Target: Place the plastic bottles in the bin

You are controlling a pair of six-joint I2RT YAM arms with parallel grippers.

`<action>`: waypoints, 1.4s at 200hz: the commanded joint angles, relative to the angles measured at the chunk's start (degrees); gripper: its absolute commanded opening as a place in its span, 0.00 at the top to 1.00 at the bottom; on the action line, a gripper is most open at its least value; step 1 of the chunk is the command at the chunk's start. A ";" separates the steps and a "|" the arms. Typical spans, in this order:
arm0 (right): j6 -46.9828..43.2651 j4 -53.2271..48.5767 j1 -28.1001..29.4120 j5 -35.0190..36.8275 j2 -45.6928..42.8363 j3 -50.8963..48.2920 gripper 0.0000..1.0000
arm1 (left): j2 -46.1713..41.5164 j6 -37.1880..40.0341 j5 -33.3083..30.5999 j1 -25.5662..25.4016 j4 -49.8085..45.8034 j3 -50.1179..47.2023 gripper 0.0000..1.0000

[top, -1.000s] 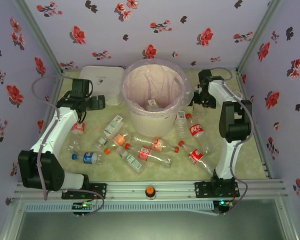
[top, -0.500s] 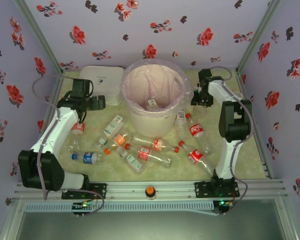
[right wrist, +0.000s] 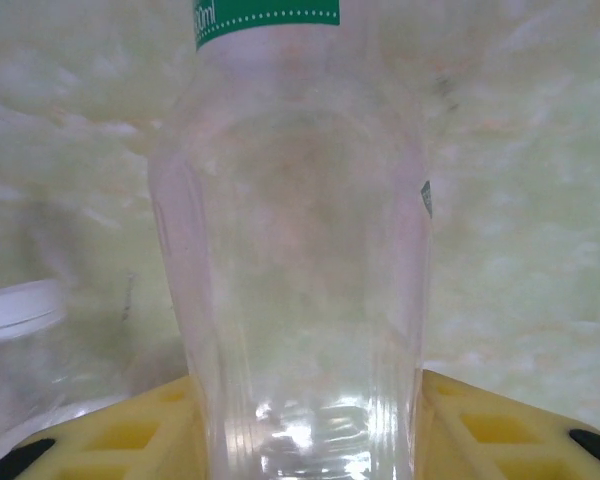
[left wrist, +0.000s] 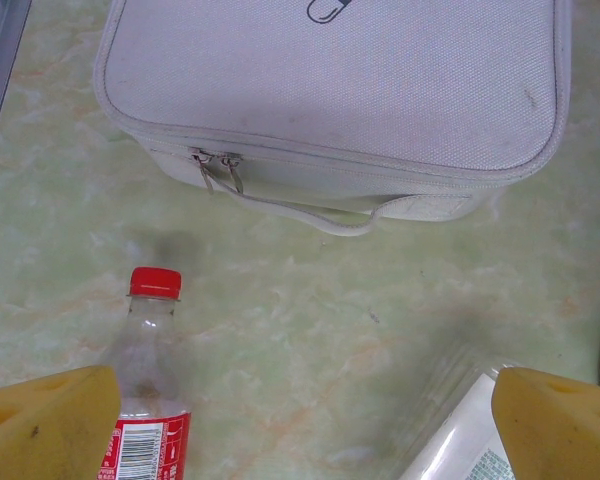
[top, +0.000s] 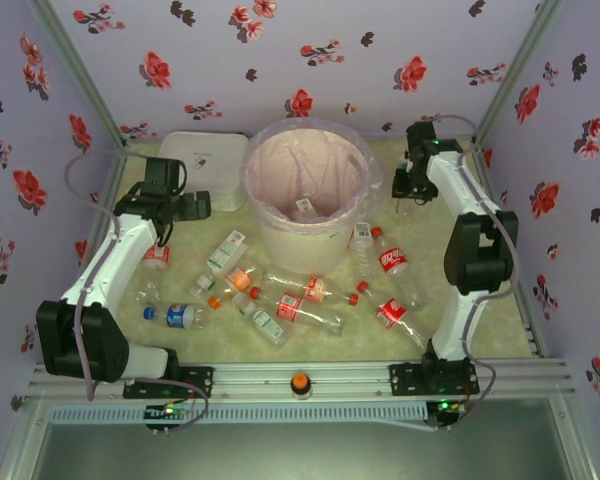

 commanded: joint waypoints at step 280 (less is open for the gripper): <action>2.41 -28.22 35.27 5.28 7.67 33.95 0.53 | 1.22 2.07 -1.53 -0.72 -1.59 0.39 0.03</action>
